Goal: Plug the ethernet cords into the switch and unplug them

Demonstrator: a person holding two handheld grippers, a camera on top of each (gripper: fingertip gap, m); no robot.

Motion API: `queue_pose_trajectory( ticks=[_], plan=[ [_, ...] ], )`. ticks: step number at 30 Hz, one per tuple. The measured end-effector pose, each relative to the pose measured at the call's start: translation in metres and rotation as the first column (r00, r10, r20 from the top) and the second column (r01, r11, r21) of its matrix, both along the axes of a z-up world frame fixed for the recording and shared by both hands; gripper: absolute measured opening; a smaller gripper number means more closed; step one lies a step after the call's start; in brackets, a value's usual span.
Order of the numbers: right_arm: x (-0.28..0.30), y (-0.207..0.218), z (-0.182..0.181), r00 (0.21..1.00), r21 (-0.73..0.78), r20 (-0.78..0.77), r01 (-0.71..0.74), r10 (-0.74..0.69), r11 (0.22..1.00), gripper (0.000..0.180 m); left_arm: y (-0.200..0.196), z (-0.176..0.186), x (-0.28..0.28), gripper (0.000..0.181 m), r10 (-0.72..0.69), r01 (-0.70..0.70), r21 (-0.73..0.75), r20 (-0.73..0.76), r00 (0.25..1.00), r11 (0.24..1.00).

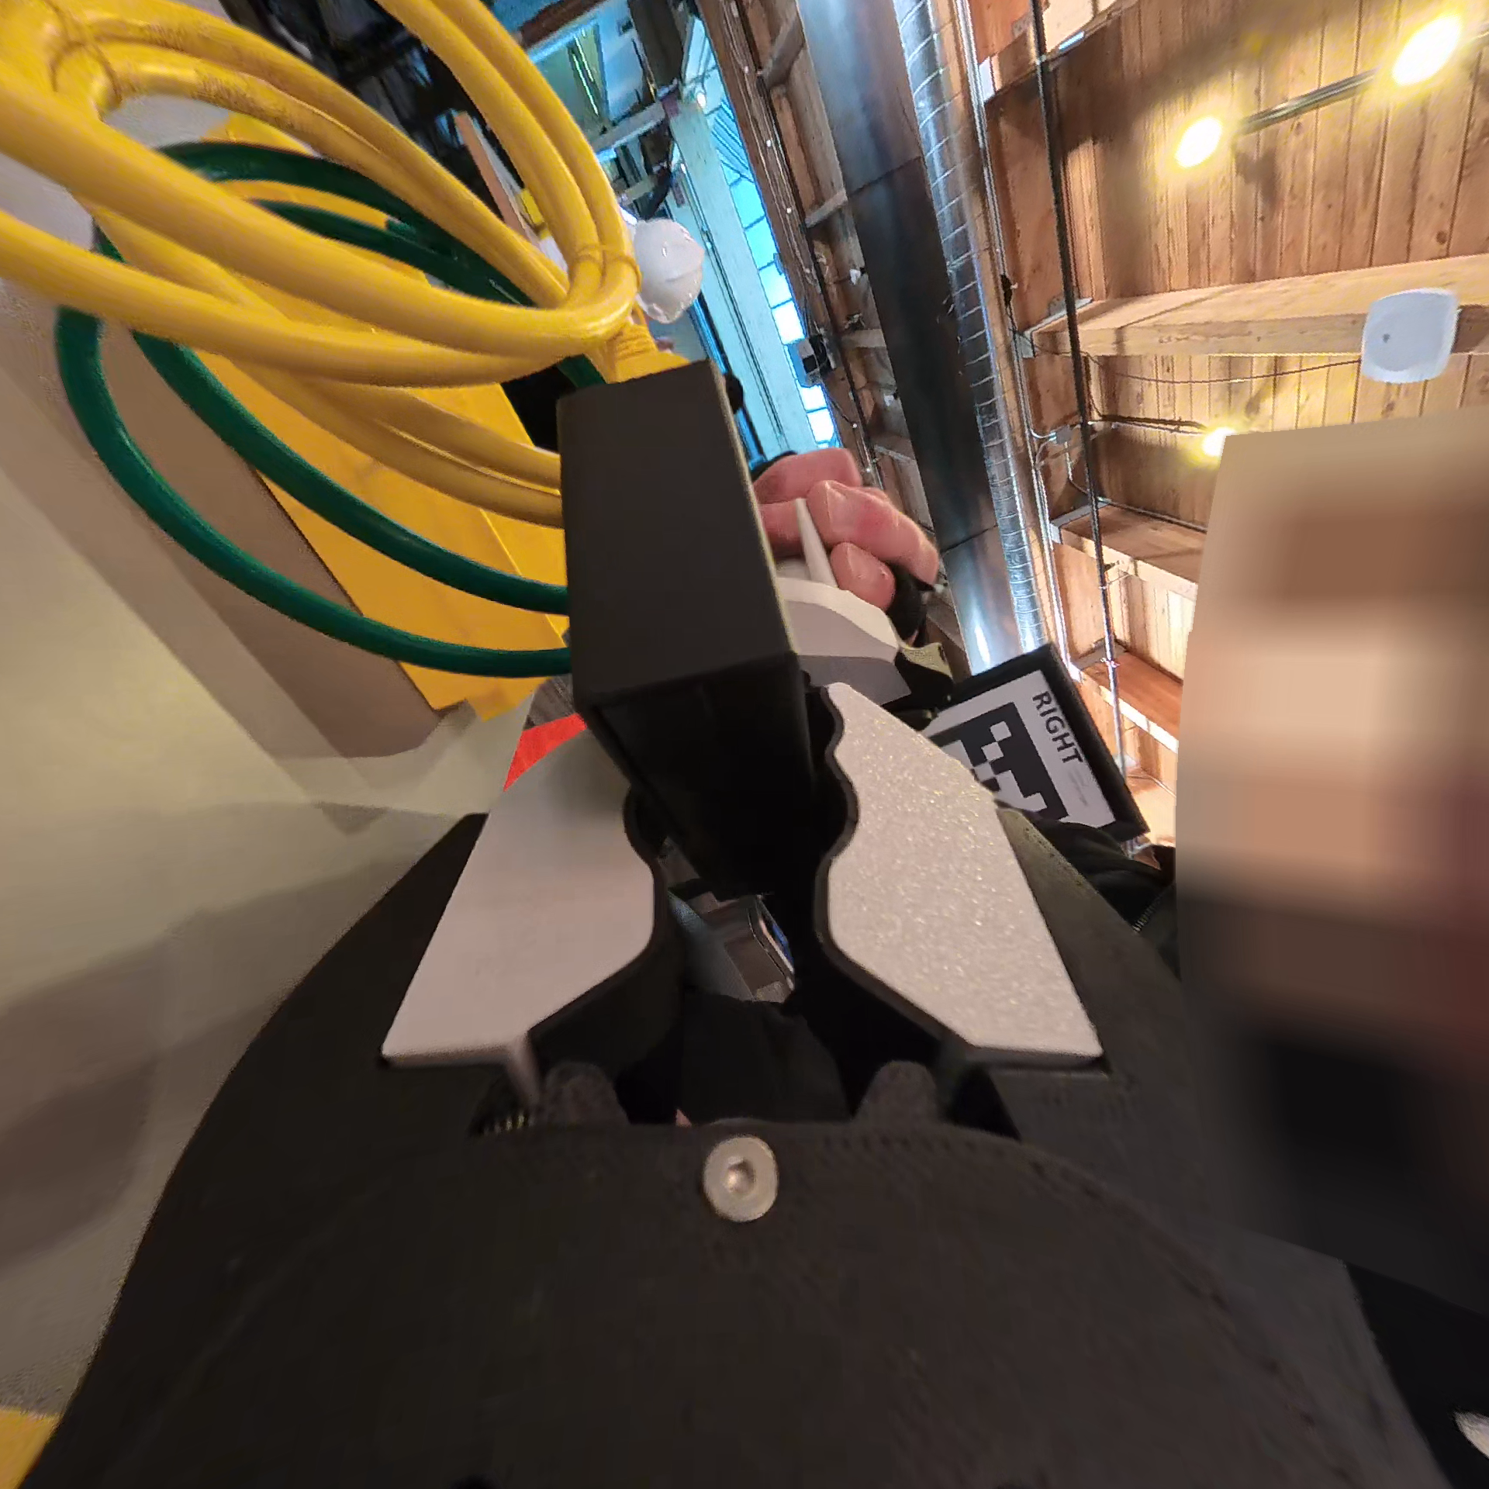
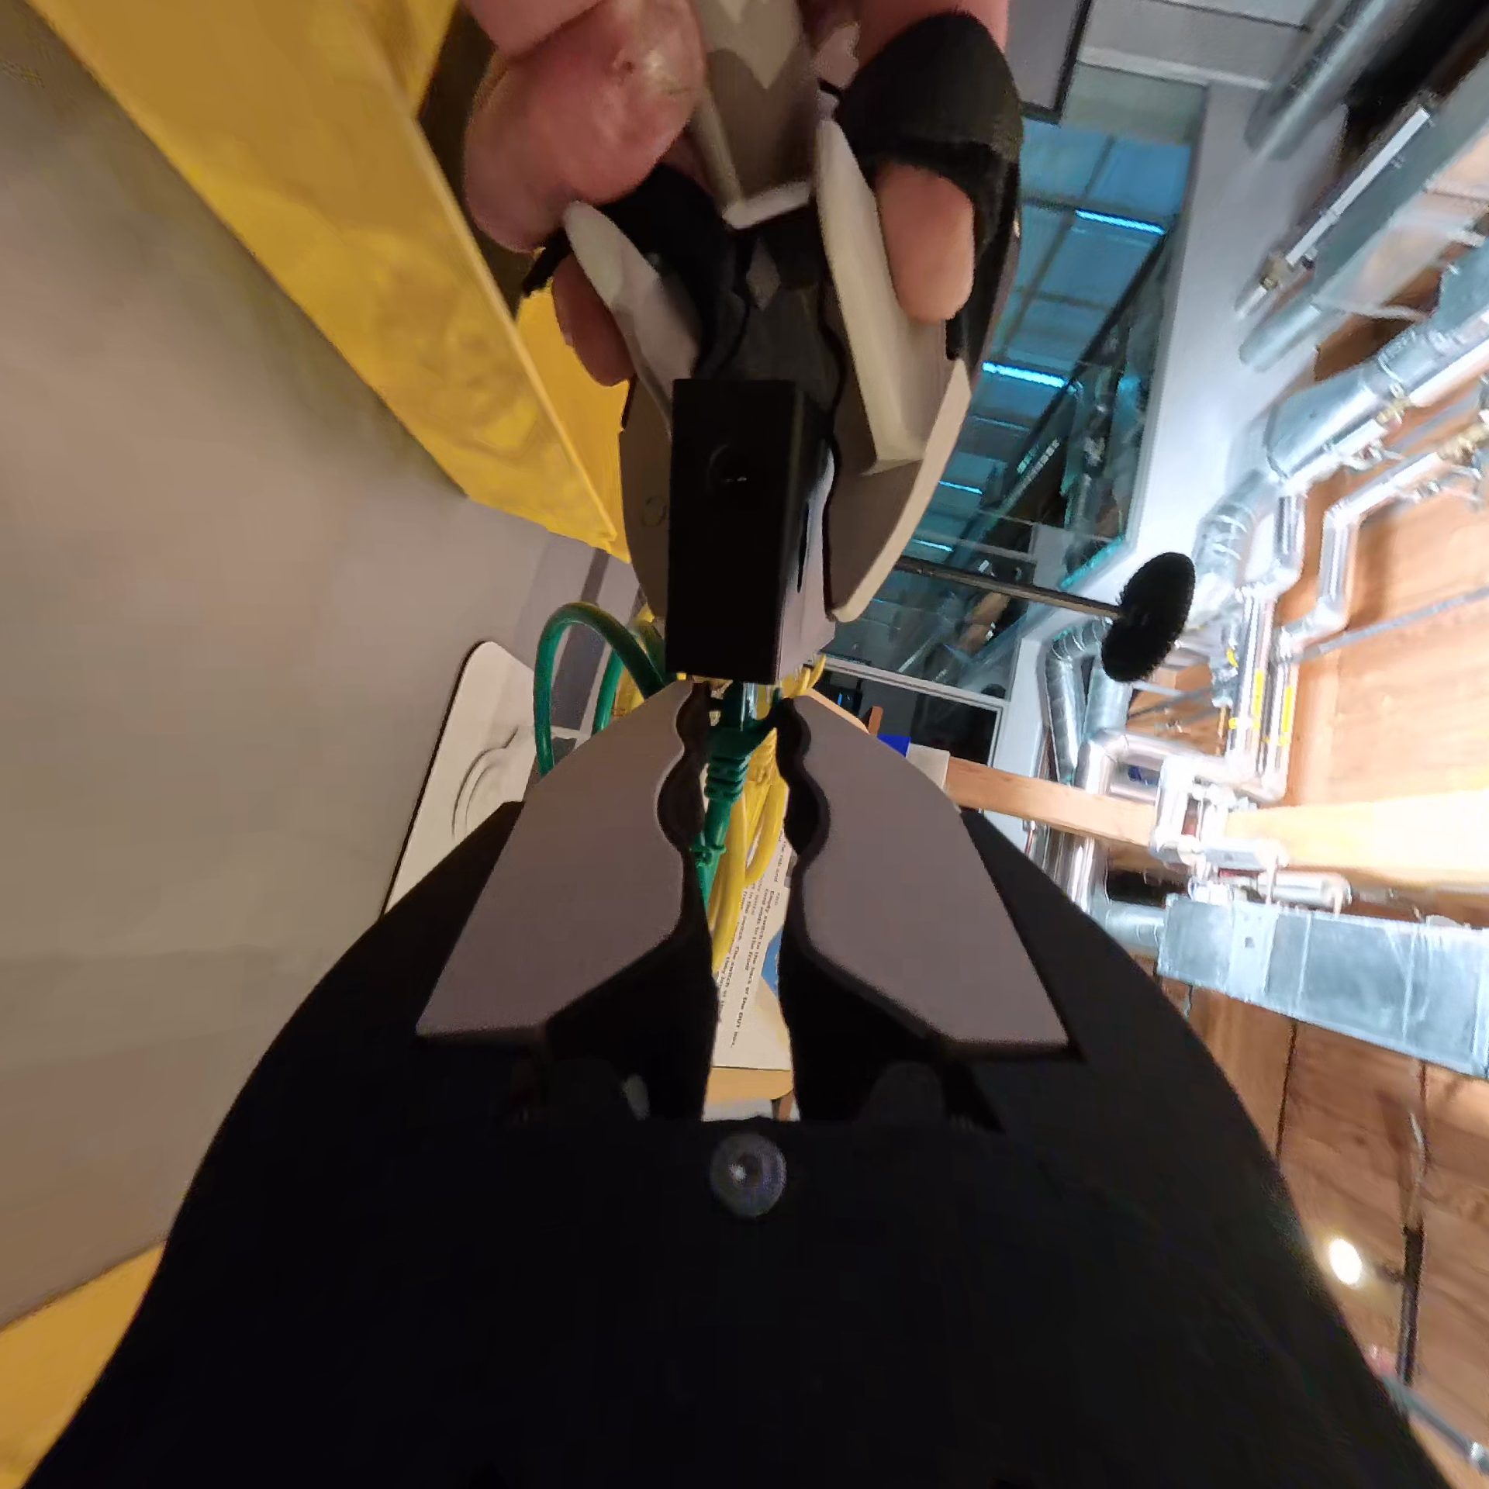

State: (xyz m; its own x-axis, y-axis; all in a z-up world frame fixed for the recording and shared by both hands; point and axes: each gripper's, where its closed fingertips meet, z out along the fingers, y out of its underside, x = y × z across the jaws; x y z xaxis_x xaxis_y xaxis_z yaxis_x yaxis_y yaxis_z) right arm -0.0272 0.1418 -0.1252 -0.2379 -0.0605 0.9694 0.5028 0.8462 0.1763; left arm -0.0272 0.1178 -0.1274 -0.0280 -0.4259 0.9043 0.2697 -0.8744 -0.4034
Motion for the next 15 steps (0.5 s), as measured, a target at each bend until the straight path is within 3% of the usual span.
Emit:
queue_pose_trajectory(
  ticks=[8,15],
  plan=[
    [0.004,-0.006,-0.004,0.995,0.095,0.083,-0.056,0.048,0.994,0.016,-0.002,-0.002,0.007,0.033,-0.016,0.016,-0.026,0.023,1.0,1.0],
    [0.011,-0.008,-0.009,0.99,0.005,0.142,-0.017,0.016,1.0,0.014,-0.006,-0.006,0.014,0.034,-0.05,0.052,-0.04,0.052,0.997,0.998]
  ],
)
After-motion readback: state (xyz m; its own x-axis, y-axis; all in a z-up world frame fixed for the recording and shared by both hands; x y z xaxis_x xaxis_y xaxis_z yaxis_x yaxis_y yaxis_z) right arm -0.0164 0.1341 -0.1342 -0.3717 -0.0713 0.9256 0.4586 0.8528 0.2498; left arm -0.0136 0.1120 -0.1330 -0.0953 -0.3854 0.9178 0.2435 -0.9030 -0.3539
